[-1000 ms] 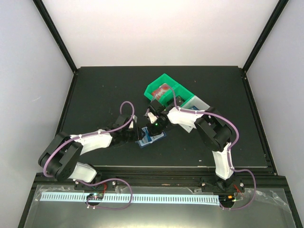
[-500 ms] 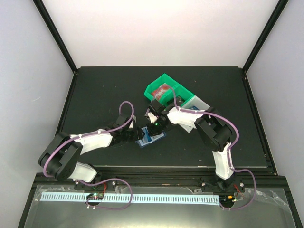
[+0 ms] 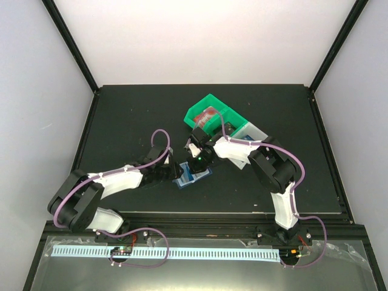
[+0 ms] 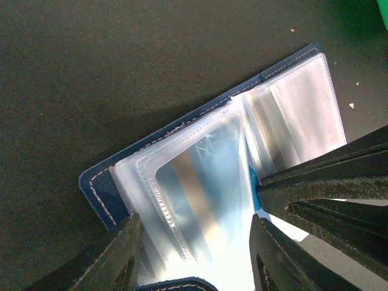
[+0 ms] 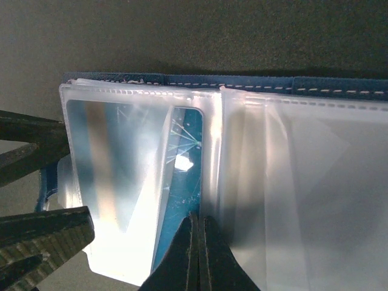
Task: Put the credit cards into the card holder
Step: Insert the credit card into the card holder.
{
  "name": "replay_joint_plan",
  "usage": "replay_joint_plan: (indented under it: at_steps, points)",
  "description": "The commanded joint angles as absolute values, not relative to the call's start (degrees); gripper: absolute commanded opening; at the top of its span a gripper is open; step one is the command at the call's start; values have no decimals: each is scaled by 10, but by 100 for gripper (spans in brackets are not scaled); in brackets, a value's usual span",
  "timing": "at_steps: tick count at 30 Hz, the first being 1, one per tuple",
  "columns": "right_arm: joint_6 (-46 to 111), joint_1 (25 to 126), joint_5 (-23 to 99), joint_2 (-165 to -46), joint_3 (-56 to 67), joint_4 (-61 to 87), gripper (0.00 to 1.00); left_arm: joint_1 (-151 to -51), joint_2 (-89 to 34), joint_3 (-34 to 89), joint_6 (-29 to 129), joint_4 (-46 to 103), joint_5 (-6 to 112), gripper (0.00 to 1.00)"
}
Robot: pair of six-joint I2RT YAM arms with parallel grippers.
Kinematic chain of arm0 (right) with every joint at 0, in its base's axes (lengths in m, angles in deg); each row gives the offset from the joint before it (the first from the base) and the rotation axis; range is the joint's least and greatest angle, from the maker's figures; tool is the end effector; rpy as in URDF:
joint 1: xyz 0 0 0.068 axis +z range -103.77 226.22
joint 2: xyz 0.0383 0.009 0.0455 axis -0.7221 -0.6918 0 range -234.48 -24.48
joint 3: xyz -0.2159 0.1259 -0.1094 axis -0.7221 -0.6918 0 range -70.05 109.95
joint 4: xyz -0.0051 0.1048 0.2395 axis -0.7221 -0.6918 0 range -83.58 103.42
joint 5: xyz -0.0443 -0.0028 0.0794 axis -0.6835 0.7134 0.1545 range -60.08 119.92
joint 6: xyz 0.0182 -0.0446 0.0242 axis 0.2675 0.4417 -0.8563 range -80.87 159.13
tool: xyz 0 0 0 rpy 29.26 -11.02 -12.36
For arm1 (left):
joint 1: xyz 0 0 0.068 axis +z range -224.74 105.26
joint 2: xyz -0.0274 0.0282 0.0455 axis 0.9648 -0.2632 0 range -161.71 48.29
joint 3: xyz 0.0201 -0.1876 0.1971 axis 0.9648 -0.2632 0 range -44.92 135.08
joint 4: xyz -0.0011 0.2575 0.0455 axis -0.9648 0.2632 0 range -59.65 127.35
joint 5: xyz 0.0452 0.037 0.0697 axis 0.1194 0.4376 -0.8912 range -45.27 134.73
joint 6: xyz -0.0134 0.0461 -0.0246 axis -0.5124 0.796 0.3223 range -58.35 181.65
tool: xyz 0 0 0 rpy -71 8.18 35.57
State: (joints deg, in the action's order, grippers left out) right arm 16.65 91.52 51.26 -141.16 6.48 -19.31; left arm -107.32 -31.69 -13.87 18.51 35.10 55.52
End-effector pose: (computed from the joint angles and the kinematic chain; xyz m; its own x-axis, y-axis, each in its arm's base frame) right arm 0.2695 0.2906 0.1349 -0.9032 -0.4061 -0.1391 -0.4242 0.7948 0.4339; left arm 0.2027 -0.1374 0.1404 -0.9210 -0.2086 -0.3290 -0.0101 0.8571 -0.5150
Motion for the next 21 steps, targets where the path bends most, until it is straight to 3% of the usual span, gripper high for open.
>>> replay_joint_plan:
  at_steps: [1,7,21]
  points:
    - [169,912,427,-1476,37,-196,1,-1071,-299,-125,192,379,526,51]
    - [169,913,431,-1480,36,-194,1,-1071,-306,-121,191,362,539,35]
    - [171,912,436,-1482,36,-191,1,-1071,-320,-114,190,349,548,26]
